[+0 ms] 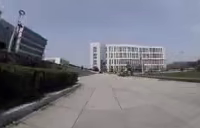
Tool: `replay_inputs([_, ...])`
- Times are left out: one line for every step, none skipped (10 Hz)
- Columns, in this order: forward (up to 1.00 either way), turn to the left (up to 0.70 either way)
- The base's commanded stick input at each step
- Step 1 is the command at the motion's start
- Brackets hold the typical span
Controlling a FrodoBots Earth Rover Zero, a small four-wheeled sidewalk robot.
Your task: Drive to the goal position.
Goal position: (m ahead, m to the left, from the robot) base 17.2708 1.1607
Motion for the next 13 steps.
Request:
replay_inputs([0.85,0.0])
replay_inputs([0.85,0.0])
replay_inputs([0.85,0.0])
replay_inputs([0.85,0.0])
replay_inputs([0.85,0.0])
replay_inputs([0.85,0.0])
replay_inputs([0.85,0.0])
replay_inputs([0.85,0.0])
replay_inputs([0.85,0.0])
replay_inputs([0.85,0.0])
replay_inputs([0.85,0.0])
replay_inputs([0.85,0.0])
replay_inputs([0.85,0.0])
